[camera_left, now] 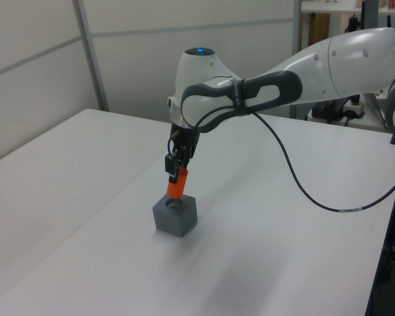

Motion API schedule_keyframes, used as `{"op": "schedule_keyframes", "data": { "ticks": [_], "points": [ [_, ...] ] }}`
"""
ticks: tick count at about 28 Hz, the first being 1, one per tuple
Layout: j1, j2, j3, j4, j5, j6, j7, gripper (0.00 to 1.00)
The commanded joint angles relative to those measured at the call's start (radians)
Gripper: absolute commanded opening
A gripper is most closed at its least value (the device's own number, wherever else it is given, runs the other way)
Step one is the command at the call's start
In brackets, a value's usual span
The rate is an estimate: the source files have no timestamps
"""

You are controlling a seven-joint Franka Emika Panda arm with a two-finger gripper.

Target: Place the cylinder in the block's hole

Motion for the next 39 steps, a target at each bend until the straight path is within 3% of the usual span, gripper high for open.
{"op": "schedule_keyframes", "data": {
  "ticks": [1,10,15,39],
  "points": [
    [0.006,0.037,0.002,0.024,0.000,0.012,-0.002,0.18],
    [0.009,0.044,0.004,0.024,-0.017,0.013,-0.002,0.18],
    [0.009,0.044,0.004,0.024,-0.015,0.029,0.000,0.26],
    [0.018,0.051,0.010,-0.004,-0.020,0.060,-0.002,0.26]
  ]
}}
